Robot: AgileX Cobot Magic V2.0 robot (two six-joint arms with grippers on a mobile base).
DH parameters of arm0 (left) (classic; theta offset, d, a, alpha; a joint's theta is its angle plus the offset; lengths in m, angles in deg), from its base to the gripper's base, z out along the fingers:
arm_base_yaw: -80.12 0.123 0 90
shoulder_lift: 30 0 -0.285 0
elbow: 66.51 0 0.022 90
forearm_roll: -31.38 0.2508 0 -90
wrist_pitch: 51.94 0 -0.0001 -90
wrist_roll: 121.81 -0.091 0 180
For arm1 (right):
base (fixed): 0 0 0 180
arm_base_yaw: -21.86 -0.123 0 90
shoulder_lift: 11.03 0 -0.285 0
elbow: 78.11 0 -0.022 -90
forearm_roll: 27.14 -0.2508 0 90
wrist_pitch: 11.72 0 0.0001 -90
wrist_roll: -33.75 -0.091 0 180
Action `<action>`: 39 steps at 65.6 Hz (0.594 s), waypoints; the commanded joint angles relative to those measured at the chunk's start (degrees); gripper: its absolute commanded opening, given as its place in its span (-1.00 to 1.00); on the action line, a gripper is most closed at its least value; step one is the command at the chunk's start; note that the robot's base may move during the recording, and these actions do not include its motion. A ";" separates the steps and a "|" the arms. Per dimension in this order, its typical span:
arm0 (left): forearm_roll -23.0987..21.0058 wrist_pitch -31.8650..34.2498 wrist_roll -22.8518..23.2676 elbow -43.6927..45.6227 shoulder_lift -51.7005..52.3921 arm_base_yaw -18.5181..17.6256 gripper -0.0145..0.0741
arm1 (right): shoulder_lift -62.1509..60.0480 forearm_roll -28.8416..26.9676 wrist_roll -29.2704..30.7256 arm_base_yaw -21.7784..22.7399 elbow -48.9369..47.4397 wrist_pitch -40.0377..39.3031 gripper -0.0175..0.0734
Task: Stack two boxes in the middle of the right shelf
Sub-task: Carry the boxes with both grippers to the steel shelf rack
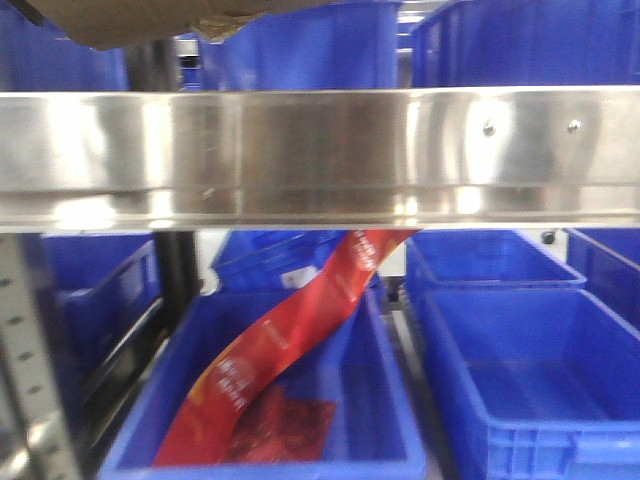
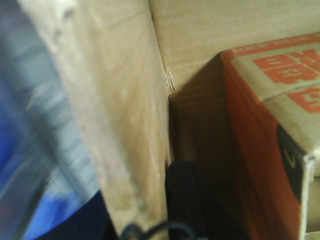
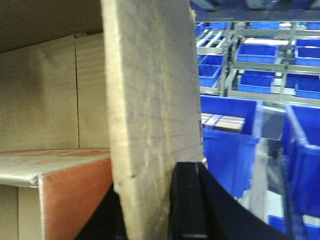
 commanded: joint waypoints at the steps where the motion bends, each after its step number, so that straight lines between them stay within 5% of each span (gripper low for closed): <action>1: 0.35 1.67 -0.45 0.39 -0.03 -0.03 -0.92 | -1.18 -0.47 -0.78 -0.81 -0.80 -10.43 -0.95; 39: 0.35 1.78 -0.45 0.39 -0.03 -0.03 -0.92 | -1.18 -0.47 -0.78 -0.81 -0.80 -10.43 -0.95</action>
